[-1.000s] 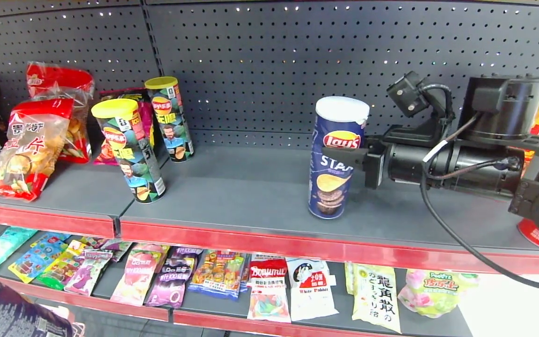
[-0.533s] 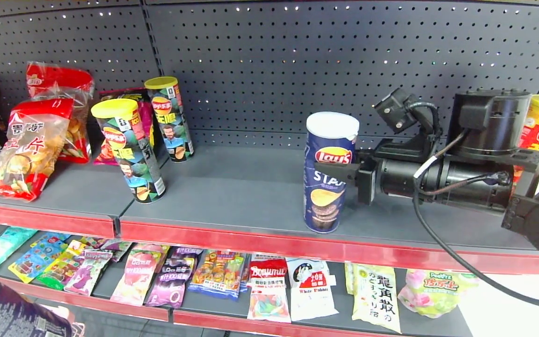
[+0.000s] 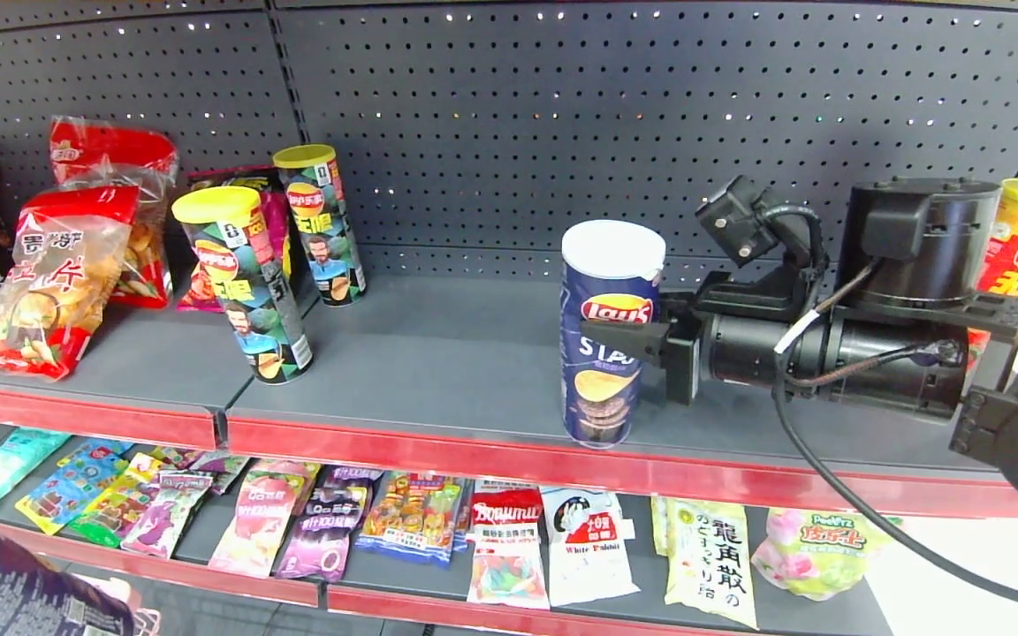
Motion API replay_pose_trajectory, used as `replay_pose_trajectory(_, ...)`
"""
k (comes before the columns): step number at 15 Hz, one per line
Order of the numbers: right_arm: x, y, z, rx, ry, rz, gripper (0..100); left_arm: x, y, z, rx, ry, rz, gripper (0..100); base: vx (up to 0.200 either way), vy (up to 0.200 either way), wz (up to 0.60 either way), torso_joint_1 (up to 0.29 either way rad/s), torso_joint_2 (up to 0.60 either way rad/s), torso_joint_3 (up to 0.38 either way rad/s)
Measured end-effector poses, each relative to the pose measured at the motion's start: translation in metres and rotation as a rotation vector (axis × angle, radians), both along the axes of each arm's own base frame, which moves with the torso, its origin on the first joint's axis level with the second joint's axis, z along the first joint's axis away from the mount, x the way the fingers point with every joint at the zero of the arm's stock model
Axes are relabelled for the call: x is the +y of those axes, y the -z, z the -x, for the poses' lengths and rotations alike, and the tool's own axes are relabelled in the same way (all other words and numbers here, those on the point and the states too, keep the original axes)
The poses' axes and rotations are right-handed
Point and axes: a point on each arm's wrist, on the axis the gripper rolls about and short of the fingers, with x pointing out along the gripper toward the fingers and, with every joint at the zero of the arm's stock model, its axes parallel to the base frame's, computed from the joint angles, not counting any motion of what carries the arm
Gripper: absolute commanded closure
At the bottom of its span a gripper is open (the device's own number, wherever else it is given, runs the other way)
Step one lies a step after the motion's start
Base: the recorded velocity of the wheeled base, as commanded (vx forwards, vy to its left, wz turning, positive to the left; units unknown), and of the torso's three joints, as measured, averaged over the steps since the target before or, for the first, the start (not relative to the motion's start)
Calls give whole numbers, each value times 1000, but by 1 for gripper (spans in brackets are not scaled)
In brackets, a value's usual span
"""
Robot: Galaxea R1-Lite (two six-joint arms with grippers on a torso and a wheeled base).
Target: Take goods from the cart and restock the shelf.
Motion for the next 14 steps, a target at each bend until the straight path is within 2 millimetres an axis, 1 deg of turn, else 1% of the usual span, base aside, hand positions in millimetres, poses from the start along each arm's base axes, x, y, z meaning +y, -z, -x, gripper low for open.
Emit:
replay_pose_trajectory(4, -2, 1, -2, 7, 8, 0, 100, 0, 0, 0, 0, 0, 0, 100, 0, 0, 0, 0, 0, 0)
replay_pose_trajectory(5, -2, 2, -2, 8, 10, 1, 0, 0, 0, 0, 0, 0, 0, 100, 0, 0, 0, 0, 0, 0)
replay_pose_trajectory(10, -2, 4, -3, 17, 13, 6, 0, 0, 0, 0, 0, 1, 0, 100, 0, 0, 0, 0, 0, 0)
replay_pose_trajectory(14, -12, 4, -9, 14, 61, 10, 0, 0, 0, 0, 1, 6, 0, 100, 0, 0, 0, 0, 0, 0)
